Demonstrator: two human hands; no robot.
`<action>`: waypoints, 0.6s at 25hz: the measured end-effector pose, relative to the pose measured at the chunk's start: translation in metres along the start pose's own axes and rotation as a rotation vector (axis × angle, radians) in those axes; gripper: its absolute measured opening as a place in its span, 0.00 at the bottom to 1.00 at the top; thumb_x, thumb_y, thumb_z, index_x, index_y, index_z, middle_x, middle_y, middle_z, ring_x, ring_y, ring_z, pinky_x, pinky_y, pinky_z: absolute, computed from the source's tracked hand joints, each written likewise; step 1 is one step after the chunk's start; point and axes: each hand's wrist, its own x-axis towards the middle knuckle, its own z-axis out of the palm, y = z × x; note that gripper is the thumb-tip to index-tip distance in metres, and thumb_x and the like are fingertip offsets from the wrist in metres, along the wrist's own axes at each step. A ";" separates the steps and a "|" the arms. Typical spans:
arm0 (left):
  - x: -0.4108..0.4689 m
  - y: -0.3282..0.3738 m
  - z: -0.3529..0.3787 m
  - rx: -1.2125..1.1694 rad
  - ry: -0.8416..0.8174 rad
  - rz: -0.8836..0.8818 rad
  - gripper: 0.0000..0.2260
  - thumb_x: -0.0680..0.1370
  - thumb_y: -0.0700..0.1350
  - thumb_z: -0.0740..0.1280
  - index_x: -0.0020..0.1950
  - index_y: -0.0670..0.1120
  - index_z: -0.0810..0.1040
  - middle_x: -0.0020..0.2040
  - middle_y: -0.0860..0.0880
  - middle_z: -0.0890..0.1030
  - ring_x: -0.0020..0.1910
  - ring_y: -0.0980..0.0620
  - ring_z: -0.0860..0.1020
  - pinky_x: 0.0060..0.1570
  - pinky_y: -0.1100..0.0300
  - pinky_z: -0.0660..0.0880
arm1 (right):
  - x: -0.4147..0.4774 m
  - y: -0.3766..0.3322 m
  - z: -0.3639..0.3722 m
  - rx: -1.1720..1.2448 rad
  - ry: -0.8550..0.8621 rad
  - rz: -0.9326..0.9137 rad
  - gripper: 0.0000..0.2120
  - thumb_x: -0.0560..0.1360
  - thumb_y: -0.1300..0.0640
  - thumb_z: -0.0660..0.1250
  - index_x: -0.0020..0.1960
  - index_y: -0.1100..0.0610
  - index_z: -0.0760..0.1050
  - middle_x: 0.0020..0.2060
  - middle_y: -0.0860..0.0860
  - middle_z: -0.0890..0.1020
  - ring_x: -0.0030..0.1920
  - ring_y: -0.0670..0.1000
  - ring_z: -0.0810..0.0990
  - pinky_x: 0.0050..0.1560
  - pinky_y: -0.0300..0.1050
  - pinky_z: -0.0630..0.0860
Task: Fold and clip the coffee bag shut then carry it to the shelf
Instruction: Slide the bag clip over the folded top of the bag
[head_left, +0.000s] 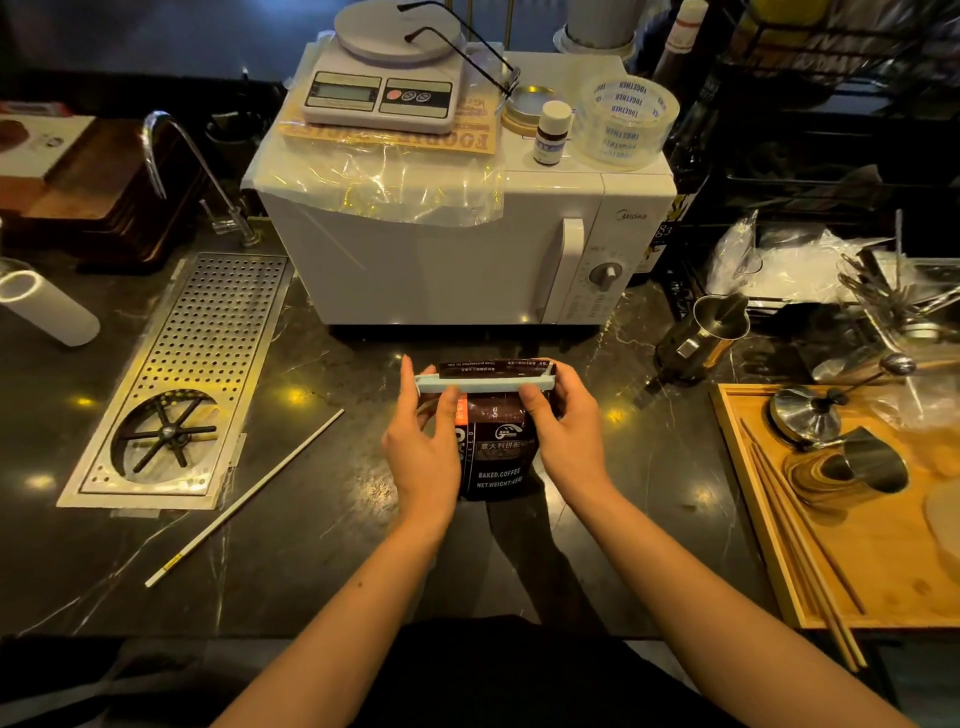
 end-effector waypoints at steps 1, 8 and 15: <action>-0.001 -0.004 0.001 0.068 0.002 0.030 0.29 0.80 0.52 0.63 0.78 0.54 0.55 0.63 0.50 0.78 0.59 0.56 0.79 0.55 0.62 0.77 | -0.002 0.001 0.002 -0.013 0.005 -0.015 0.10 0.80 0.54 0.64 0.61 0.53 0.74 0.52 0.48 0.83 0.53 0.47 0.83 0.54 0.52 0.81; 0.001 -0.007 -0.006 0.079 -0.155 -0.016 0.31 0.79 0.58 0.59 0.78 0.62 0.47 0.61 0.51 0.78 0.57 0.59 0.78 0.54 0.64 0.76 | -0.011 0.010 0.003 0.010 -0.110 0.097 0.15 0.80 0.47 0.60 0.65 0.50 0.70 0.57 0.46 0.81 0.57 0.42 0.80 0.58 0.43 0.78; -0.002 -0.025 -0.035 0.209 -0.415 -0.030 0.30 0.71 0.60 0.72 0.69 0.62 0.63 0.64 0.62 0.72 0.61 0.69 0.72 0.60 0.62 0.72 | -0.028 0.028 -0.015 0.036 -0.157 0.165 0.19 0.73 0.44 0.67 0.62 0.37 0.68 0.60 0.40 0.78 0.61 0.36 0.77 0.57 0.38 0.77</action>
